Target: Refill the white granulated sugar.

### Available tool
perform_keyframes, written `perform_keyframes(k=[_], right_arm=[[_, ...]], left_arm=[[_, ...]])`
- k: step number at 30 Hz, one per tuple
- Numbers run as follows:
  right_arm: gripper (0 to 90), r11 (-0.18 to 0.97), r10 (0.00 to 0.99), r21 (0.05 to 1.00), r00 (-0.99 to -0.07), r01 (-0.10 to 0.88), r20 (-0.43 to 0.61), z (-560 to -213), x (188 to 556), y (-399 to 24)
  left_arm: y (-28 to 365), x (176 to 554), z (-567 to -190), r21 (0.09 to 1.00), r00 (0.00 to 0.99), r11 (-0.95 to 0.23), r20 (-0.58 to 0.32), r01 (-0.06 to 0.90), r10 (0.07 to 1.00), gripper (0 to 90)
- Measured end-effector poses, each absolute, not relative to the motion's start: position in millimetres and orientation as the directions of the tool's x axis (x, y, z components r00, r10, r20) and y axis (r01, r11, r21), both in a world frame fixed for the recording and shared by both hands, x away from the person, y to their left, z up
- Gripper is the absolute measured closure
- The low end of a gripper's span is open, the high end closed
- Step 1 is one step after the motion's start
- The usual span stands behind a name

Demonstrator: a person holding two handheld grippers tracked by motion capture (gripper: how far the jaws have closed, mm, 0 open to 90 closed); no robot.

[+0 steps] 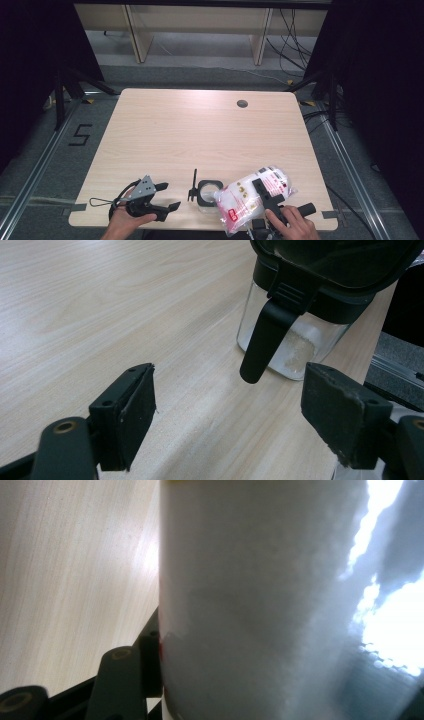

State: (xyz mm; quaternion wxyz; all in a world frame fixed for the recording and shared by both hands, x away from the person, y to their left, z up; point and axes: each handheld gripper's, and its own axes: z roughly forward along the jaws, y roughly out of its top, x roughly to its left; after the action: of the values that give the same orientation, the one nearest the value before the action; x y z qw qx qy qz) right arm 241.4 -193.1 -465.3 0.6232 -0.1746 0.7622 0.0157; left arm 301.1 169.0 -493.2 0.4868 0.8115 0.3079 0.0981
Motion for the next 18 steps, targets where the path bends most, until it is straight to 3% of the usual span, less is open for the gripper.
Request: perform_keyframes(k=[18], right_arm=[[44.1,0.923,-0.286,-0.232,-0.144,-0.308,-0.947,-462.4,241.7,-191.2]], left_arm=[[169.2,300.7,-493.2,0.849,0.793,-0.342,-0.138,0.404,0.593,21.5]])
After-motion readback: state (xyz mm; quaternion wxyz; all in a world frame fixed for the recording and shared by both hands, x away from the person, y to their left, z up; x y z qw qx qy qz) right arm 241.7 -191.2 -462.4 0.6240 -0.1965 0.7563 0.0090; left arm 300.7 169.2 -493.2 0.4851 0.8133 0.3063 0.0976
